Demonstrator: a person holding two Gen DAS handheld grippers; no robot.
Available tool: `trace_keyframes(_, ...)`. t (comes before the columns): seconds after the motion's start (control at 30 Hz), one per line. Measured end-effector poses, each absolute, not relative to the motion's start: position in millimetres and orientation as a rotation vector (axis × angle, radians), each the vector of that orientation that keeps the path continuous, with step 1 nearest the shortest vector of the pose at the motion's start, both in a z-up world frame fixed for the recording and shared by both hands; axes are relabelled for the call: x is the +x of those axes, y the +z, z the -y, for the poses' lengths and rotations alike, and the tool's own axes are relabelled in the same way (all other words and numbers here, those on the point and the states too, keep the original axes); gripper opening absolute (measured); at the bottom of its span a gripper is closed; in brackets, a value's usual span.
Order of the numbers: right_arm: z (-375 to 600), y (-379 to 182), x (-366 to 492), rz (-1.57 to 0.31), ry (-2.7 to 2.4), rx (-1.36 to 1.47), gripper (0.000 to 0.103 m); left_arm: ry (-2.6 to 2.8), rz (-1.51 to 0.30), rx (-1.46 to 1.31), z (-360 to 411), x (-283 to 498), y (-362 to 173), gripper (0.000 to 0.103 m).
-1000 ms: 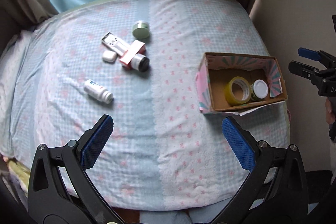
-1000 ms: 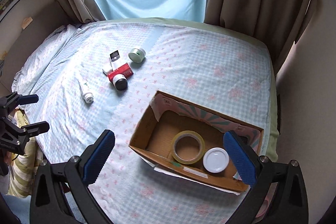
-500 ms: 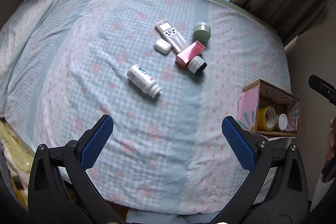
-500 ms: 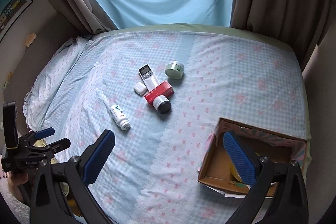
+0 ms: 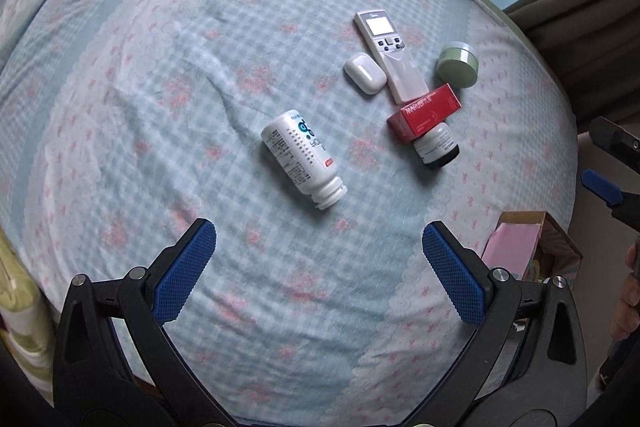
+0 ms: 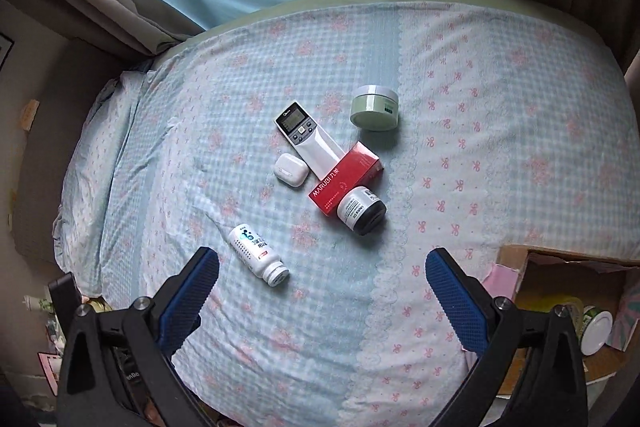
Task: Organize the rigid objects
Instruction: 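Withdraw both tools from the box and move back over the objects, then grasp the white pill bottle with the left gripper while the right grasps the red box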
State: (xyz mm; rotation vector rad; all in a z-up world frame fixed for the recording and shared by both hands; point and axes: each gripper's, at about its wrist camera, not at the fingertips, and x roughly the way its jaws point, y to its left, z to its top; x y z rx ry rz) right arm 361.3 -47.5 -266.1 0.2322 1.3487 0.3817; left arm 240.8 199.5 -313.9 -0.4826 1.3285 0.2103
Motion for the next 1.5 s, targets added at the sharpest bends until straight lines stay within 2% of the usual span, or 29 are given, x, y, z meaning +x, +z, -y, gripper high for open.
trace_keyframes(0.3, 26, -362, 434, -1.547, 0.243, 0.417, 0.103, 0.272, -1.387, -0.585, -219, 274, -384, 0.1)
trace_keyframes(0.63, 1, -426, 474, -1.673, 0.155, 0.377, 0.098, 0.321, -1.418, -0.692, -226, 295, -438, 0.096)
trace_keyframes(0.7, 1, -437, 477, -1.69, 0.14, 0.383, 0.082, 0.331, -1.419, -0.704, -227, 299, -446, 0.09)
trace_keyframes(0.87, 1, -459, 481, -1.724, 0.096, 0.396, 0.074, 0.354, -1.419, -0.727, -223, 308, -462, 0.085)
trace_keyframes(1.03, -3, -465, 481, -1.728, 0.068, 0.36, 0.06, 0.366, -1.418, -0.732, -214, 321, -476, 0.075)
trace_keyframes(1.1, -2, -466, 480, -1.717, 0.066, 0.391, 0.052, 0.359, -1.428, -0.733, -209, 326, -484, 0.067)
trace_keyframes(1.23, 1, -467, 476, -1.7, 0.035, 0.444, 0.05, 0.365, -1.43, -0.701, -199, 331, -494, 0.058)
trace_keyframes(1.5, 17, -466, 468, -1.684, 0.025, 0.524, 0.047, 0.341, -1.389, -0.757, -201, 326, -495, 0.056)
